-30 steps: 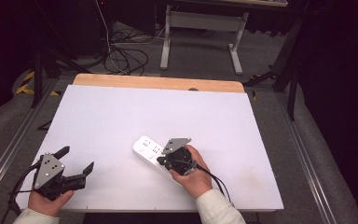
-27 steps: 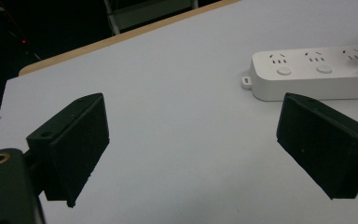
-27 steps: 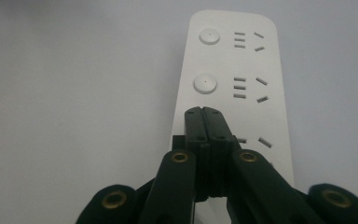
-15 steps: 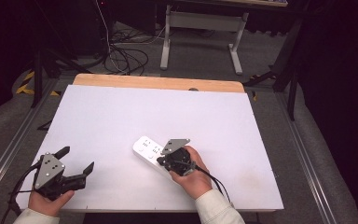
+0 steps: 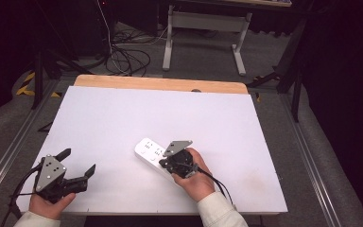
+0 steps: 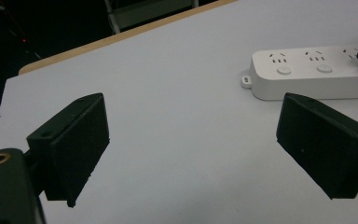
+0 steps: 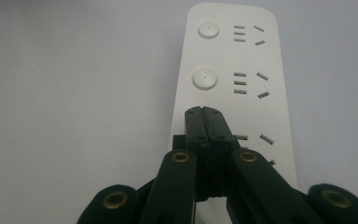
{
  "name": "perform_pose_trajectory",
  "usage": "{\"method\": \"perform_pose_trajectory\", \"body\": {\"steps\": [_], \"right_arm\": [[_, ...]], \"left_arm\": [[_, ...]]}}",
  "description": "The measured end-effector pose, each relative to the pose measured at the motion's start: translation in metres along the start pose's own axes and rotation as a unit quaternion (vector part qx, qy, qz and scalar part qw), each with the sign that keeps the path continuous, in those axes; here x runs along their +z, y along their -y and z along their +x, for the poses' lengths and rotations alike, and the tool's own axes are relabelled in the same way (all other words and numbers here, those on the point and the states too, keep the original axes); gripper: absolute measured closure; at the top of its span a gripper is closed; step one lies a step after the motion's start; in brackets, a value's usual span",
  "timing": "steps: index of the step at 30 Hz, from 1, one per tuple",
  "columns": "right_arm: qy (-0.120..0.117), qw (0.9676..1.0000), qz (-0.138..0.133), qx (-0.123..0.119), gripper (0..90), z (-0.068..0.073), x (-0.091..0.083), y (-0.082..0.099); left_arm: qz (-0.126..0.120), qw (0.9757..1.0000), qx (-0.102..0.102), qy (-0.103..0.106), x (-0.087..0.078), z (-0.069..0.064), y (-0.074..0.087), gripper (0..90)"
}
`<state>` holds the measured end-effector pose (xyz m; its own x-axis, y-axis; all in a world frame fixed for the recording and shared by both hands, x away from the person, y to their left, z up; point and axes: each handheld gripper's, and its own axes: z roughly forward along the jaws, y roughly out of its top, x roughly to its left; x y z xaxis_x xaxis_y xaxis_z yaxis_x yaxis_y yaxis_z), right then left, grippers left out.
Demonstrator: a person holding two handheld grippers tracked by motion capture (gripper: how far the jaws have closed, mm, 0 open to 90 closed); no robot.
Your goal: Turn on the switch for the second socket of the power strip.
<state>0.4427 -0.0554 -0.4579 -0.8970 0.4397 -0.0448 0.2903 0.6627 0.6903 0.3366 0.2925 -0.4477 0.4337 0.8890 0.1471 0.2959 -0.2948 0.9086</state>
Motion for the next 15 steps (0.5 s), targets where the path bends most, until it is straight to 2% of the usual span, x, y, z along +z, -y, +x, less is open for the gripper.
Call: {"method": "perform_pose_trajectory", "body": {"steps": [5,7,15], "right_arm": [[0.01,0.9999,0.004,-0.009,90.0,0.0033,0.0009,-0.0007],[0.007,1.0,0.001,-0.001,90.0,0.0017,0.0003,0.0002],[0.012,0.9999,0.002,0.001,90.0,0.0037,-0.0013,-0.0004]], "left_arm": [[0.001,1.0,0.0,0.001,0.0006,-0.0003,0.0001,9.8],[0.0,1.0,0.001,-0.001,0.0002,-0.0002,0.0001,9.8],[0.0,1.0,0.0,-0.001,0.0004,0.0008,0.0004,9.8]]}}
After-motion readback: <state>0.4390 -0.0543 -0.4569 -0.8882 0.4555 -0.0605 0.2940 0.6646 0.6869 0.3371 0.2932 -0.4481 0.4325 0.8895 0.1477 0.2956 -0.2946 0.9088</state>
